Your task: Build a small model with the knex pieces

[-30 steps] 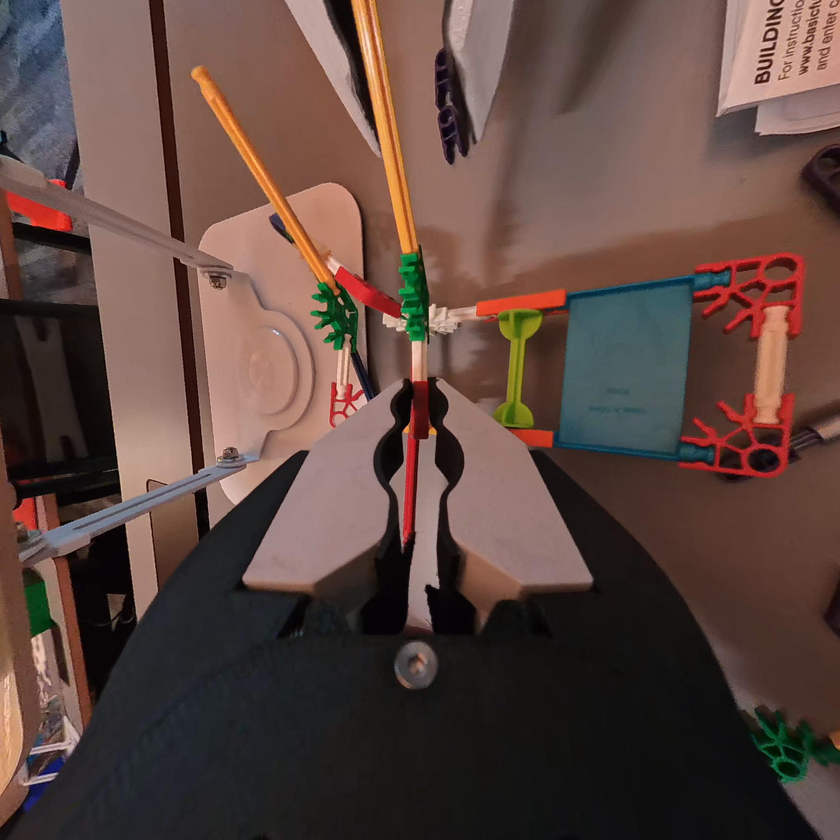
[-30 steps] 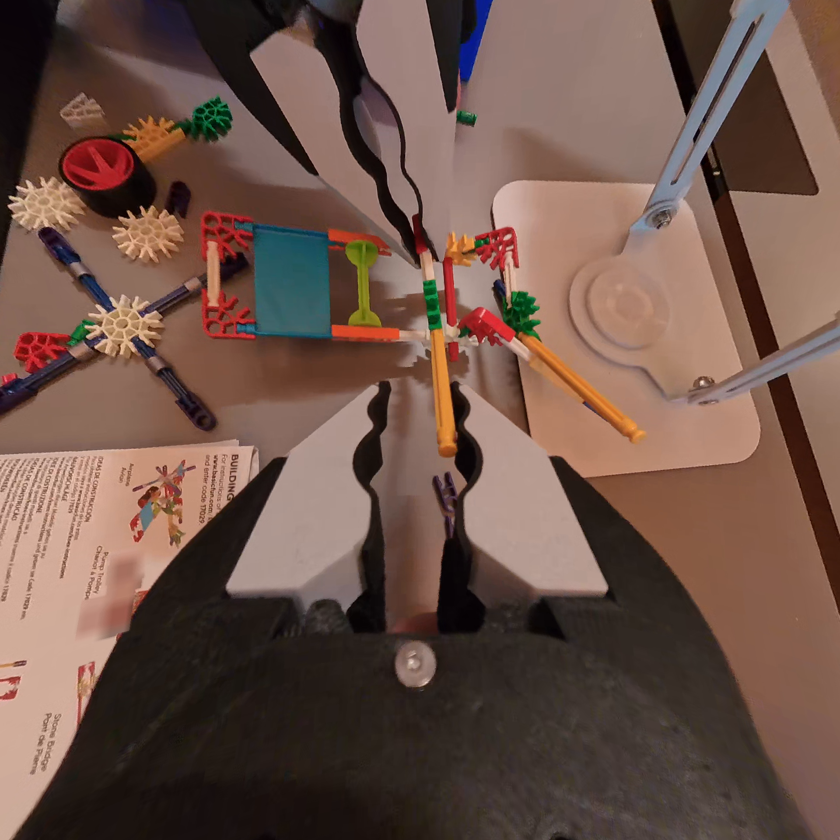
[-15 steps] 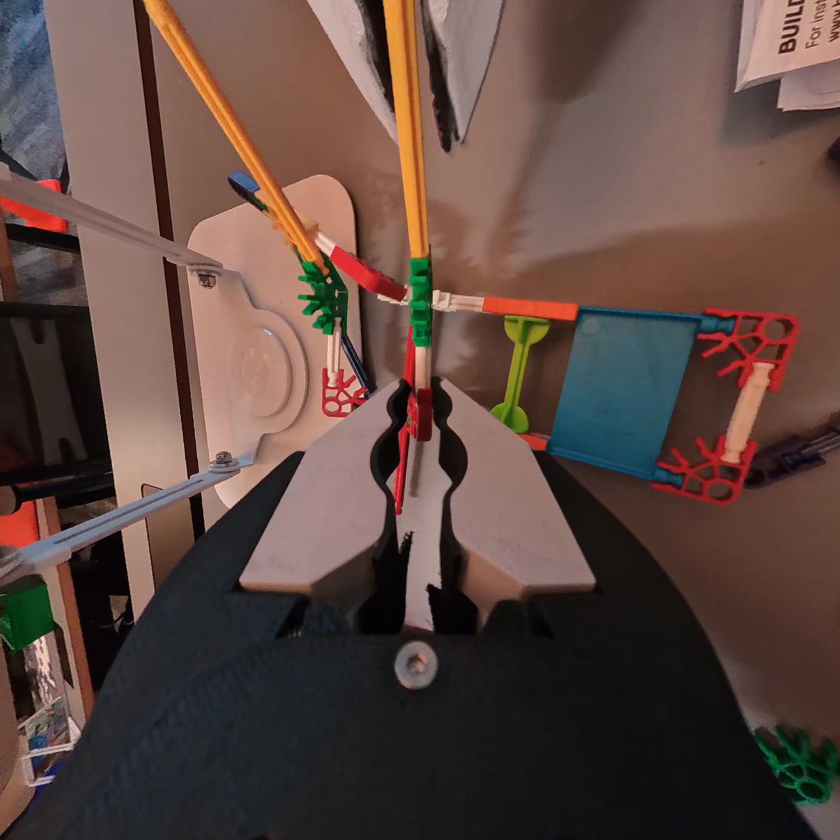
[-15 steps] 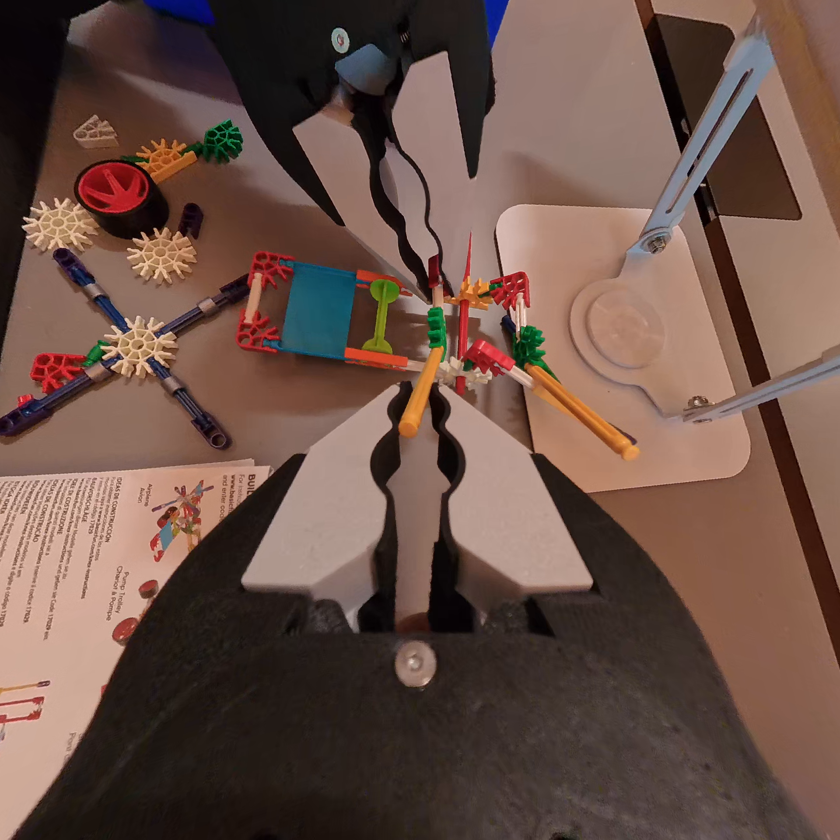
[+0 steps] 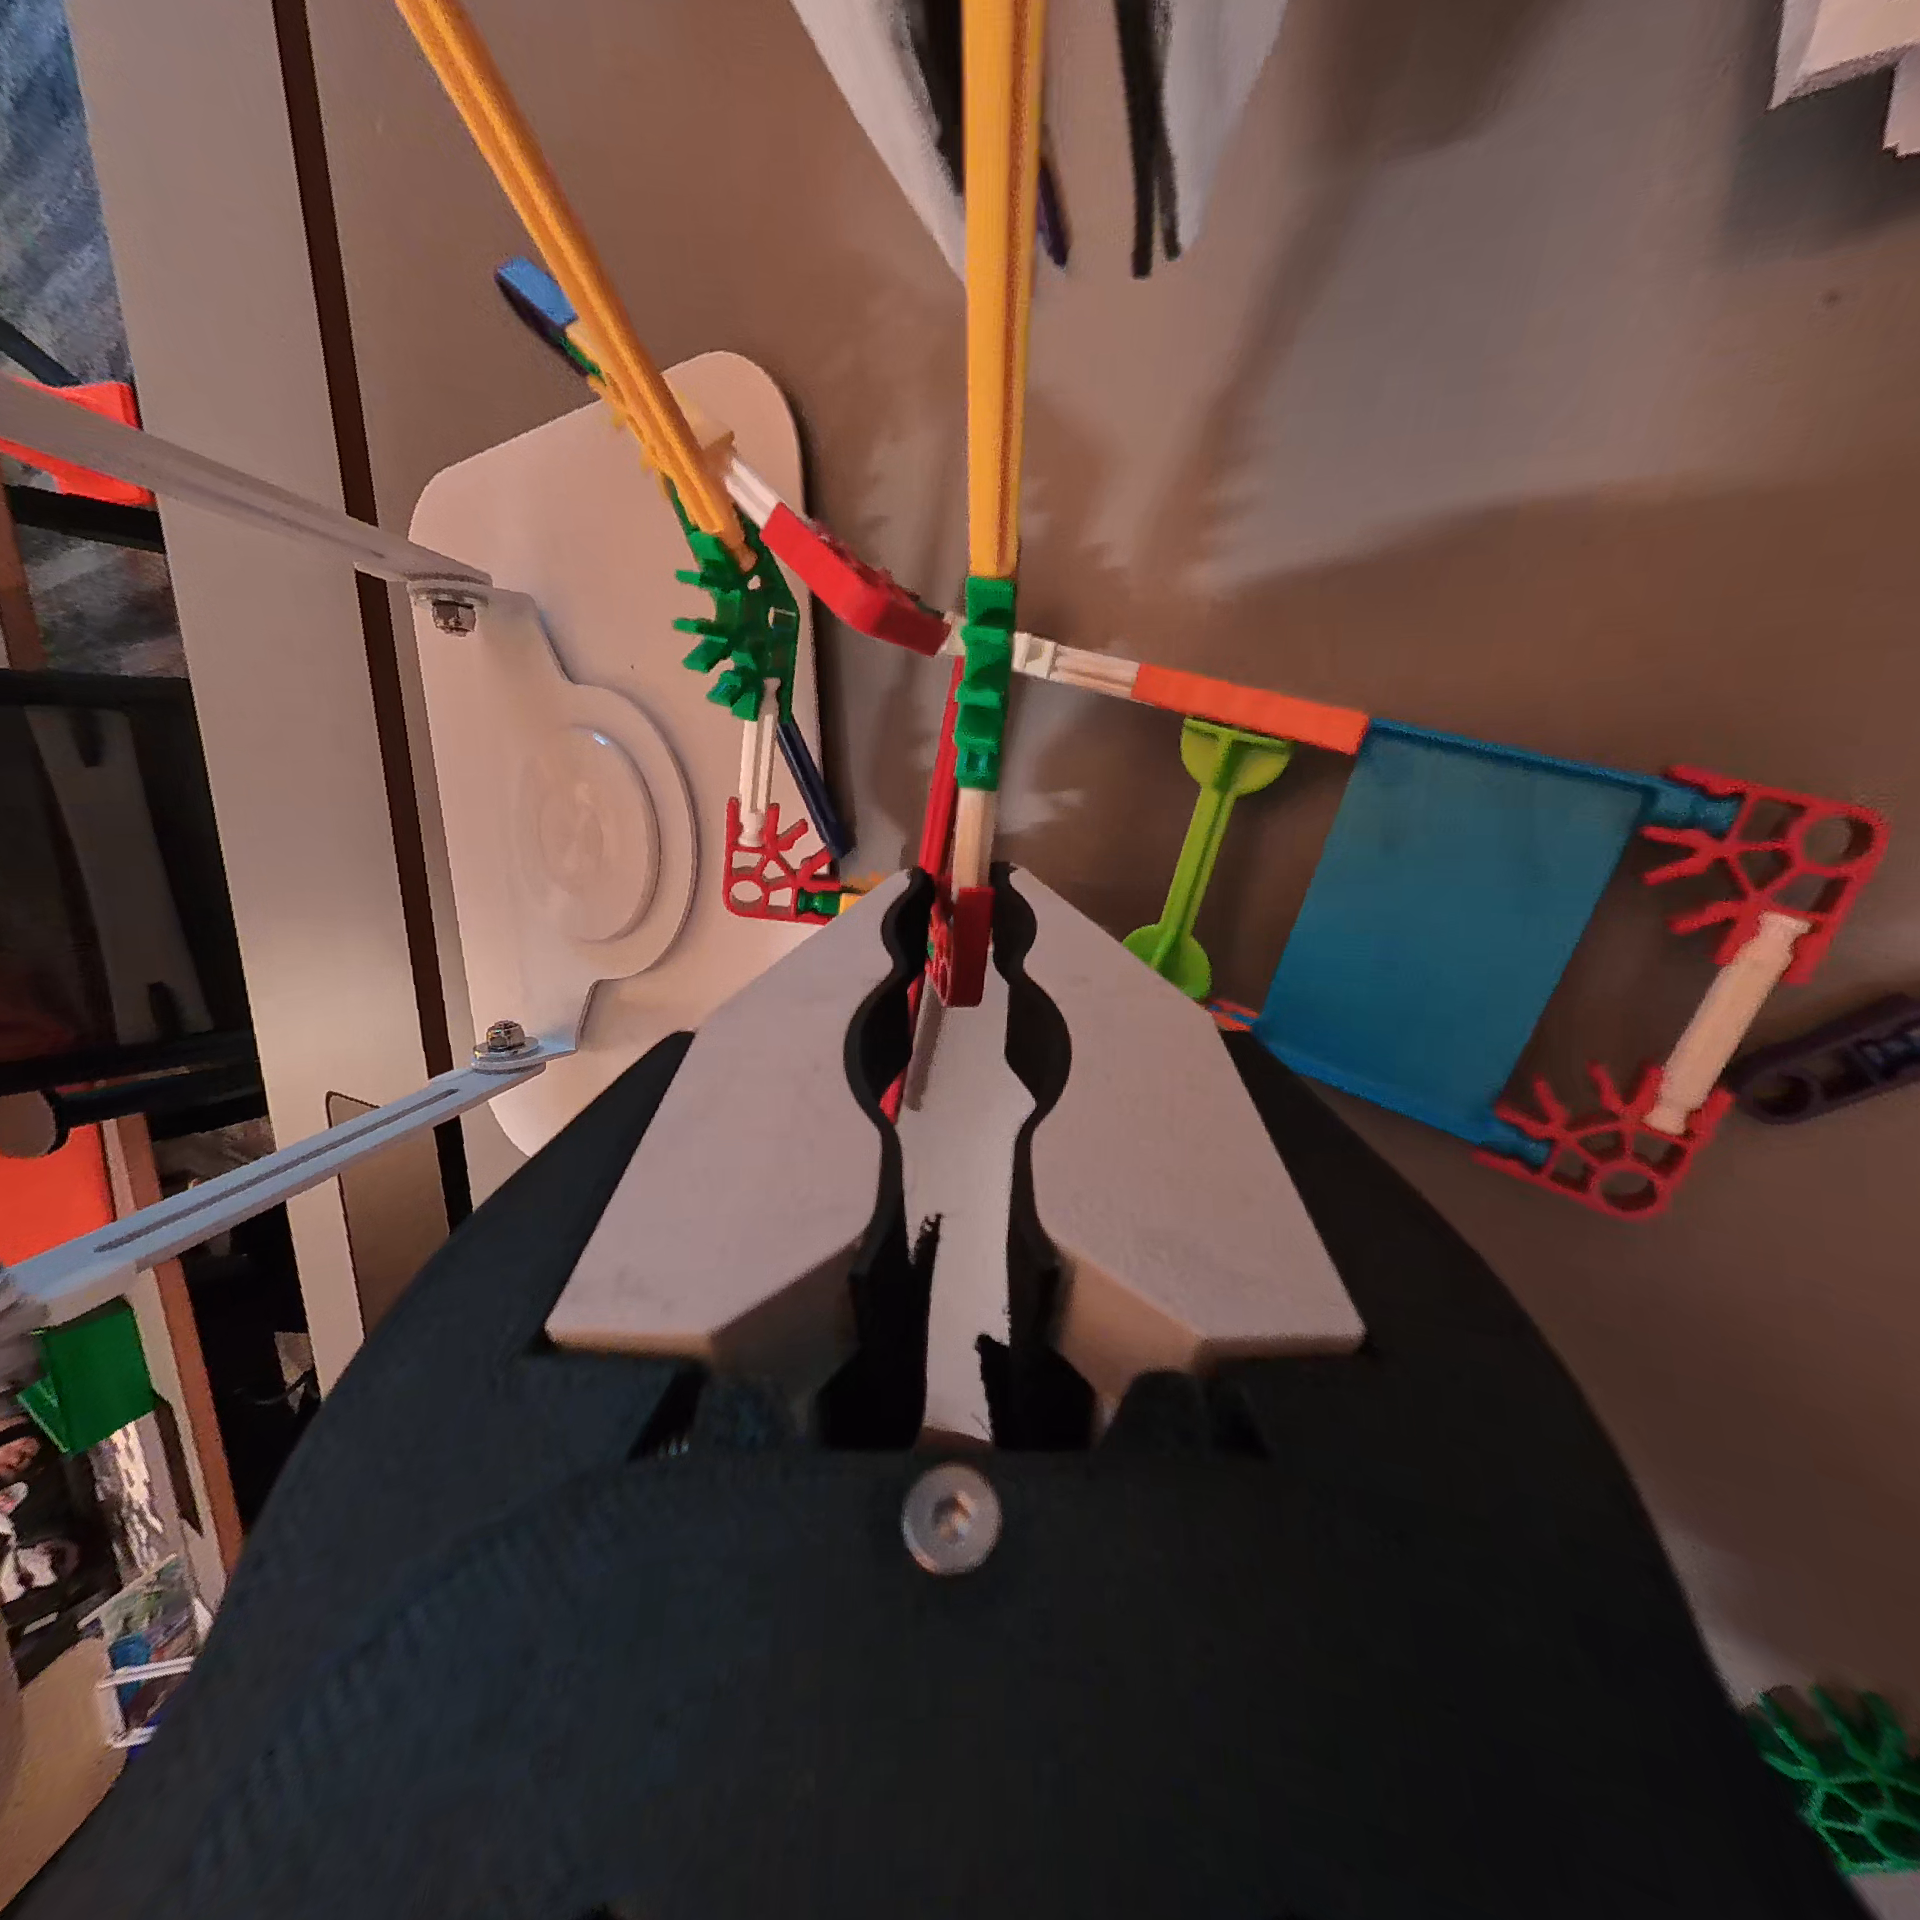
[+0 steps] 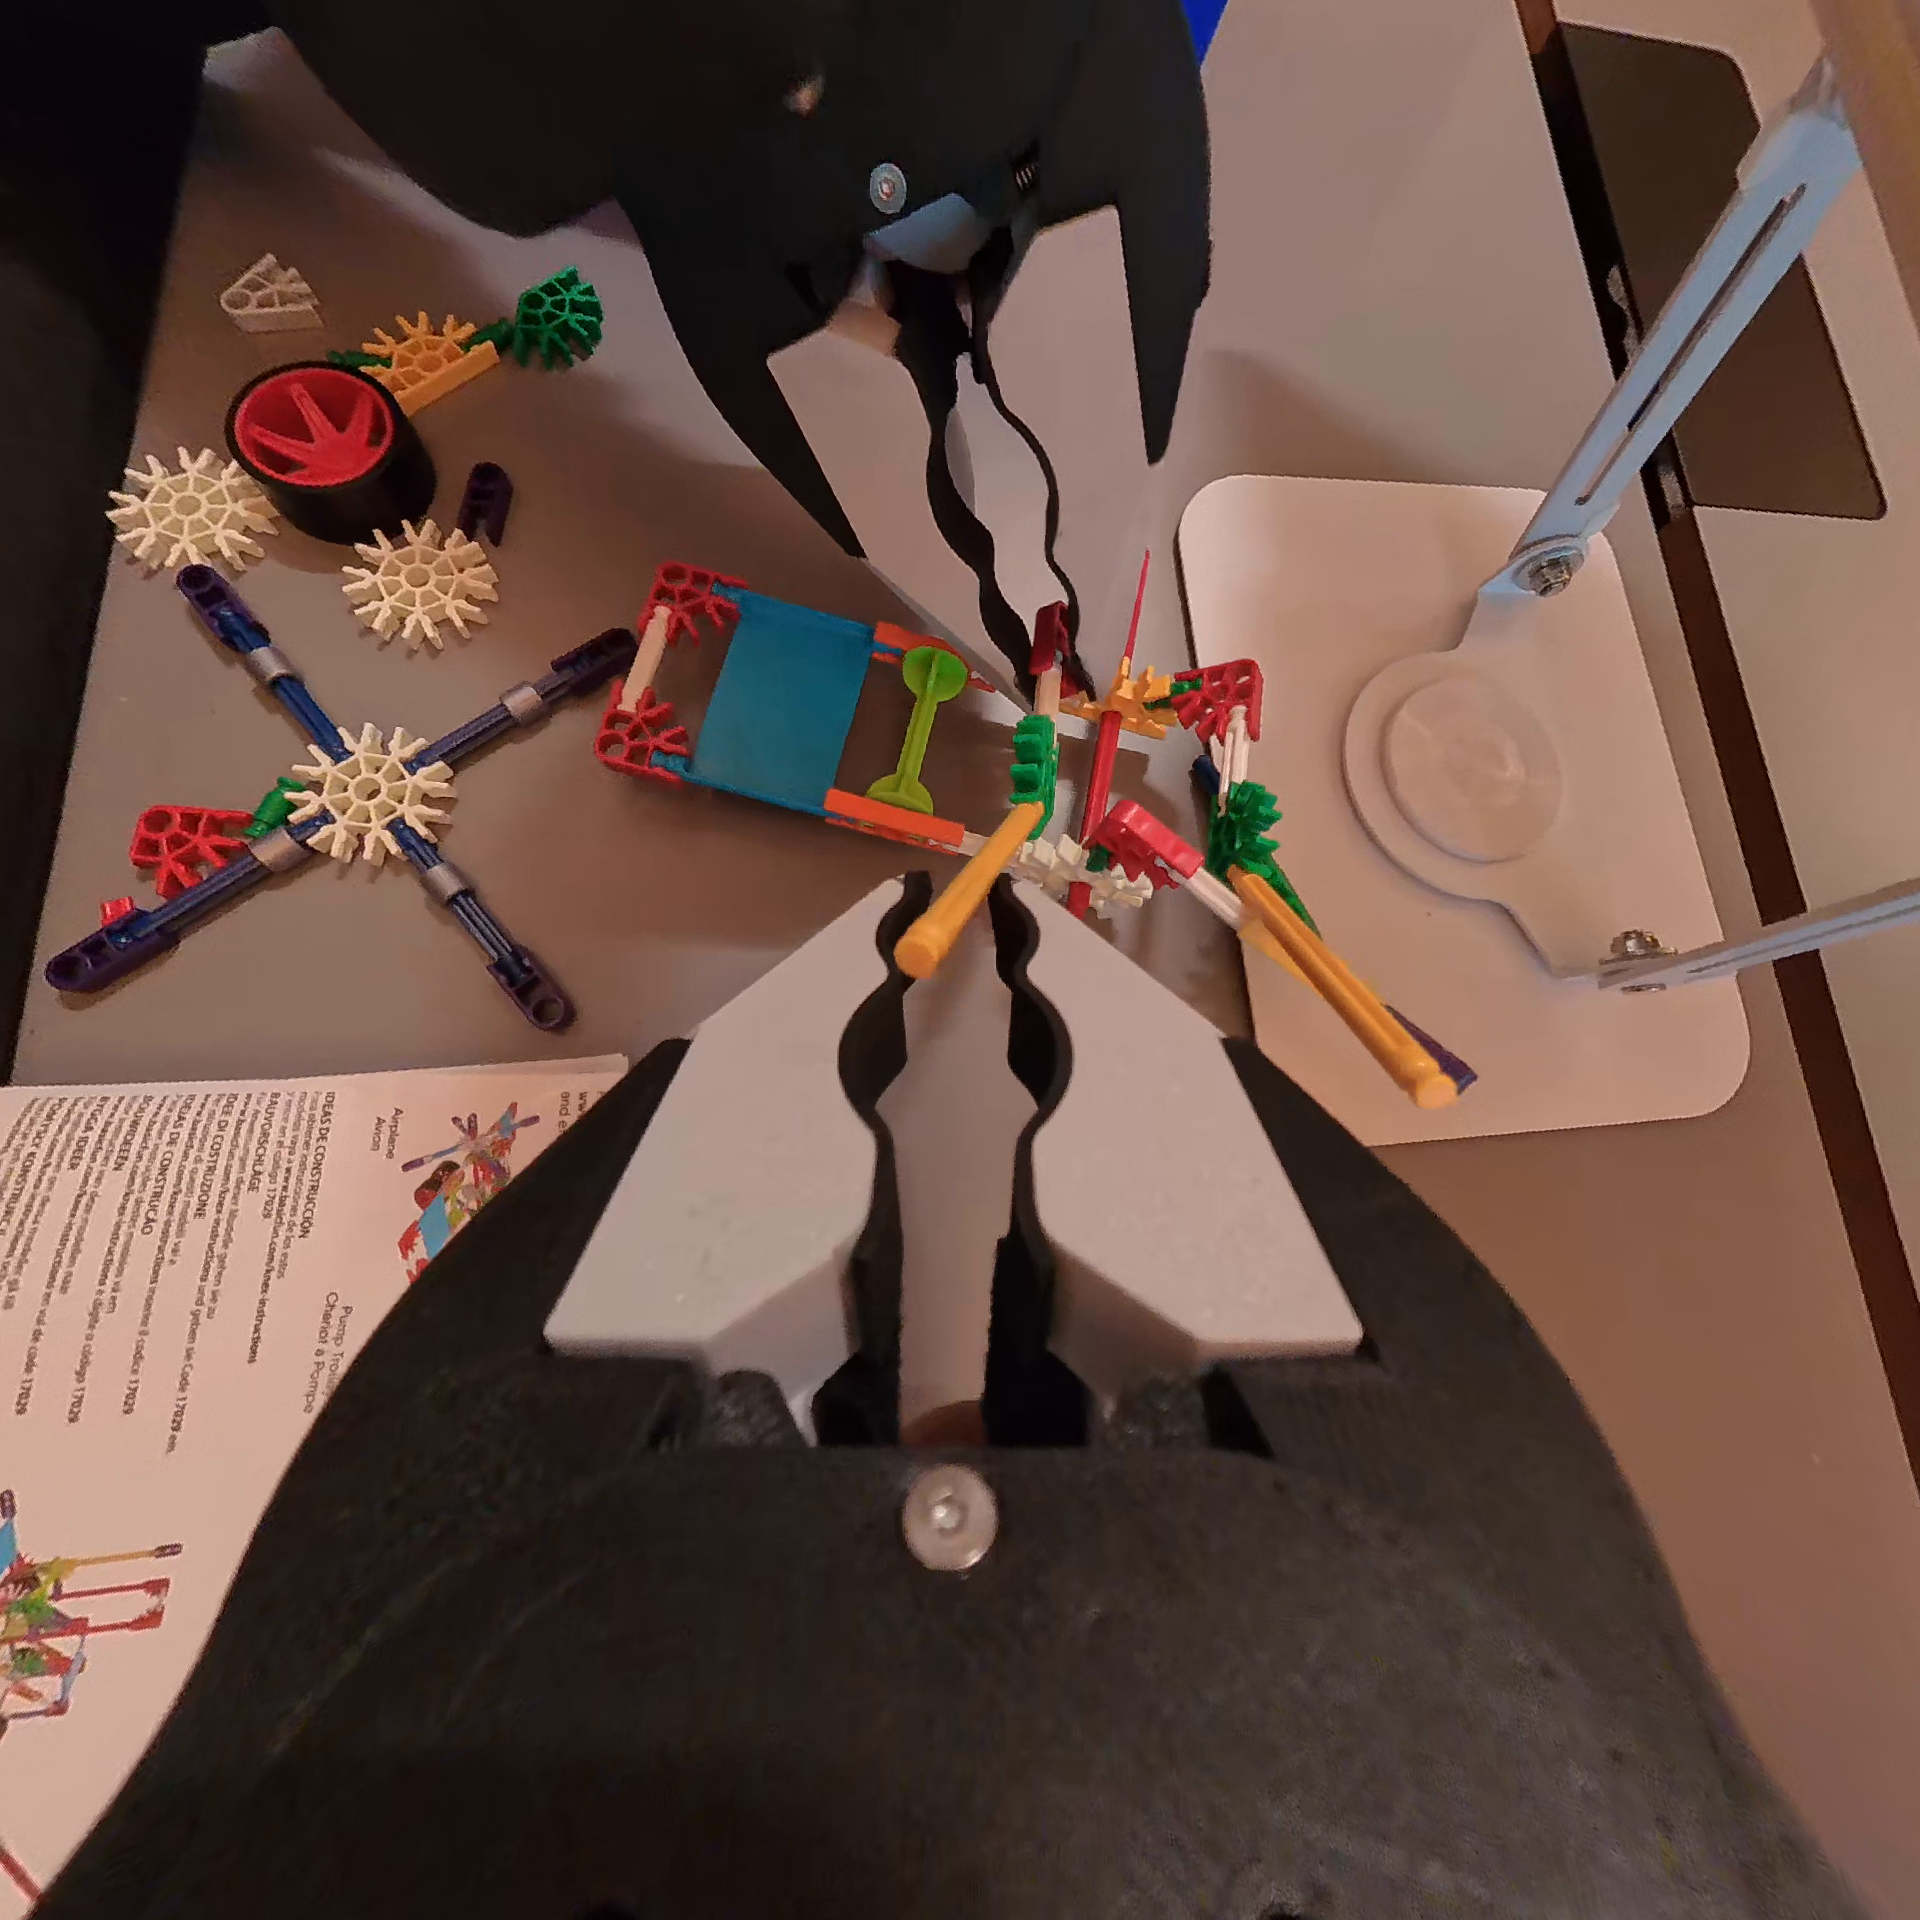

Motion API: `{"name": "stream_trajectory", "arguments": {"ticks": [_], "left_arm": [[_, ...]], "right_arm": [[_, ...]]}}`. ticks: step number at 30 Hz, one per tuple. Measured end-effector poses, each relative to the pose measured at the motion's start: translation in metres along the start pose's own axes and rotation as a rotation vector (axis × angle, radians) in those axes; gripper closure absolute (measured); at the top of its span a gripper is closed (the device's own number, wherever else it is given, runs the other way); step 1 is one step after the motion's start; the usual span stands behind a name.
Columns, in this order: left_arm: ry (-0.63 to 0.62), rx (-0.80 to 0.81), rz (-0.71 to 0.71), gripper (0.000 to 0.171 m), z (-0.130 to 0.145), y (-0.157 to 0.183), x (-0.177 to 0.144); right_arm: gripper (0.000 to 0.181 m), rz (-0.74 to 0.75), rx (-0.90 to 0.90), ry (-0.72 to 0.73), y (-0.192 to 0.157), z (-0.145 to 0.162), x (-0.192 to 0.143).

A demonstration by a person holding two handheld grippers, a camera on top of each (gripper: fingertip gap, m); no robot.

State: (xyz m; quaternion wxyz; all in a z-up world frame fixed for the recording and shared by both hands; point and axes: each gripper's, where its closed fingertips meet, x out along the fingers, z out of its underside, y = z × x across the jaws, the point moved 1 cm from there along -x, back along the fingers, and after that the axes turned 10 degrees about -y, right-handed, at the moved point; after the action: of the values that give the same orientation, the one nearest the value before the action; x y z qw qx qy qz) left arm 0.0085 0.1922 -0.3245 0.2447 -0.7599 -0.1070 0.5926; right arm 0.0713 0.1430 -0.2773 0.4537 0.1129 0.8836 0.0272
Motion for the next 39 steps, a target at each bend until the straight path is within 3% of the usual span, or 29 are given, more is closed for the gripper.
{"name": "stream_trajectory", "arguments": {"ticks": [7, 13, 21, 39], "left_arm": [[0.0, 0.003, -0.006, 0.161, 0.001, -0.001, 0.003], [-0.003, 0.005, -0.012, 0.161, 0.001, -0.001, 0.004], [-0.009, 0.008, -0.016, 0.157, 0.0, -0.001, 0.002], [-0.033, -0.008, -0.008, 0.151, 0.008, -0.004, -0.006]], "right_arm": [[0.165, 0.015, -0.028, -0.005, -0.007, -0.007, -0.002], [0.152, 0.082, 0.008, 0.02, 0.014, -0.005, -0.022], [0.15, 0.202, 0.063, 0.014, 0.044, 0.006, -0.039], [0.146, 0.251, 0.079, -0.029, 0.056, 0.017, -0.033]]}}
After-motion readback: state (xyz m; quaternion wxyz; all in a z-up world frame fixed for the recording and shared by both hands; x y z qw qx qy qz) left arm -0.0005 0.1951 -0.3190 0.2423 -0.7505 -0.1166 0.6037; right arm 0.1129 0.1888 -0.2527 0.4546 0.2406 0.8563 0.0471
